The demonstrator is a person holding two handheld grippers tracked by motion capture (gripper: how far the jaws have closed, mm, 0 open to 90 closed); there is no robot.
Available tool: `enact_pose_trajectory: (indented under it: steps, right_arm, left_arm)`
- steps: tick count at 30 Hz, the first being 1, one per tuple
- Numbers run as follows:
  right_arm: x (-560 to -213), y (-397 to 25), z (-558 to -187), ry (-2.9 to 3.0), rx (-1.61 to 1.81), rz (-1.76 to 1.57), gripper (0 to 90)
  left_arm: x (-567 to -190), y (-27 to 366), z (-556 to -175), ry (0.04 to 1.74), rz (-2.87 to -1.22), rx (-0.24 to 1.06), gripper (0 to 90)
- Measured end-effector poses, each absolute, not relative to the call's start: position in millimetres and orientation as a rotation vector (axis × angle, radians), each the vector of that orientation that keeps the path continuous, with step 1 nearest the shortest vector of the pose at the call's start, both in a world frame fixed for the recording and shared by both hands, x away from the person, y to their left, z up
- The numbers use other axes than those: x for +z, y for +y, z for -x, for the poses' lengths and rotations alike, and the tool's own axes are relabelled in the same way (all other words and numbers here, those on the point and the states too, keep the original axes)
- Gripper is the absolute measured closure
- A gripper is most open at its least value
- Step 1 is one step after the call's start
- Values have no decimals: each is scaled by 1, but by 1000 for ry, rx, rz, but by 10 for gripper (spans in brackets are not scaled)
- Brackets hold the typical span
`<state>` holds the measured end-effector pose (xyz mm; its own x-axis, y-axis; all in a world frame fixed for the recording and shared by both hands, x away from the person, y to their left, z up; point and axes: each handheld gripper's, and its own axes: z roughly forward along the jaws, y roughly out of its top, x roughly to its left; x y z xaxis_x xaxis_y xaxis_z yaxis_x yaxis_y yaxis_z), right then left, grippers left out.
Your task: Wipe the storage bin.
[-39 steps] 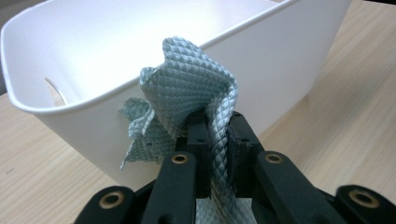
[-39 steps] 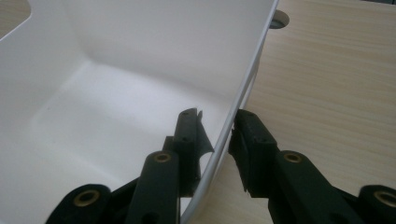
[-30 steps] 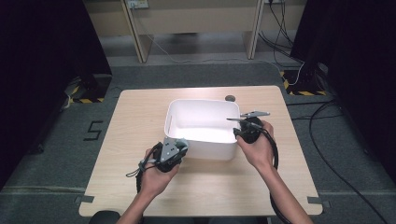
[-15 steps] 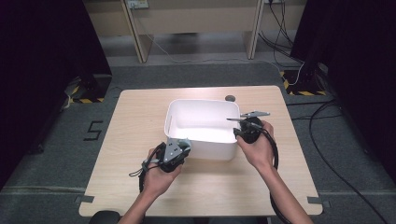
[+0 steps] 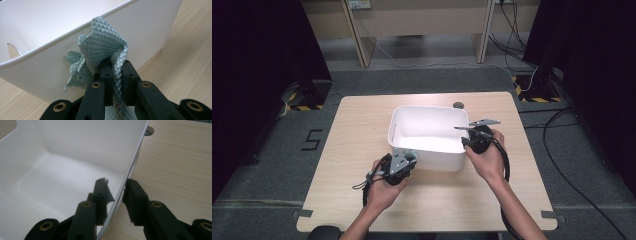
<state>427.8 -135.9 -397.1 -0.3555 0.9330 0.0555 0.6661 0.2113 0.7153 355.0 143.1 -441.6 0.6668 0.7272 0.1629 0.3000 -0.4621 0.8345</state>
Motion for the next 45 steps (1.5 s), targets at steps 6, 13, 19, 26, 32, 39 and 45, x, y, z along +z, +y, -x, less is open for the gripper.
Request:
enact_pose_trajectory:
  steps: [6,13,19,26,32,39,45]
  right_arm:
    - [-397,-136,-428,2101,936,-1487,715]
    - [-397,-135,-428,2100,938,-1489,712]
    - [-397,-135,-428,2099,939,-1491,708]
    - [-397,-134,-428,2098,941,-1488,704]
    - [-397,-134,-428,2099,940,-1484,703]
    - [-397,-134,-428,2096,940,-1488,702]
    - [-397,-134,-428,2097,939,-1488,702]
  left_arm:
    - [-447,141,-356,800,-2048,649,819]
    - [-453,140,-358,801,-2066,645,819]
    - [-460,138,-360,807,-2069,638,819]
    - [-469,137,-362,814,-2092,624,819]
    - [-476,136,-364,820,-2108,613,819]
    - [-484,135,-366,830,-2128,599,819]
    - [-490,134,-368,832,-2144,593,819]
